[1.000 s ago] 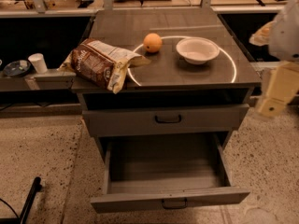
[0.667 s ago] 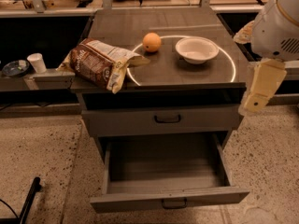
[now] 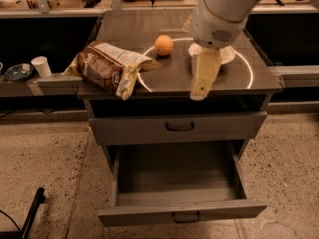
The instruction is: Place brown chip bag into middle drawer
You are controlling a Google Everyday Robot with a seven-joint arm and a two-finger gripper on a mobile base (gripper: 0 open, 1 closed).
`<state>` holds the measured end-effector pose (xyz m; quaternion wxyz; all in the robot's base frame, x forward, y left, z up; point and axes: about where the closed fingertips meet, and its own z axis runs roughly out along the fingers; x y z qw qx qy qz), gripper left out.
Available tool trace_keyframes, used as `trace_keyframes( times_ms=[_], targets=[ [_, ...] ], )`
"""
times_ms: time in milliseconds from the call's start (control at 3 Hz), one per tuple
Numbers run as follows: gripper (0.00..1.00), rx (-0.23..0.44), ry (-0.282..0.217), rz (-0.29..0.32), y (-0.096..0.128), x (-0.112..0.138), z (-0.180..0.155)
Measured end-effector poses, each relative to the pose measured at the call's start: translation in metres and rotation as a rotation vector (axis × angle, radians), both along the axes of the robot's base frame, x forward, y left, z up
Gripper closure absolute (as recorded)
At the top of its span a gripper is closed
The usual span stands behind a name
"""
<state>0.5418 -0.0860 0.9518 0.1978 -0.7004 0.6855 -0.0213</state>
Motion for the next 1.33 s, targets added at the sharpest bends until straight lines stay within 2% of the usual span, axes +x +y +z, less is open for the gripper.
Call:
trace_keyframes(
  times_ms=[667, 1000, 1333],
  targets=[
    [0.0, 0.023, -0.05, 0.138, 0.097, 0.051, -0.007],
    [0.0, 0.075, -0.059, 0.178, 0.124, 0.058, -0.007],
    [0.18, 0.129, -0.055, 0.258, 0.144, 0.061, -0.05]
  ],
)
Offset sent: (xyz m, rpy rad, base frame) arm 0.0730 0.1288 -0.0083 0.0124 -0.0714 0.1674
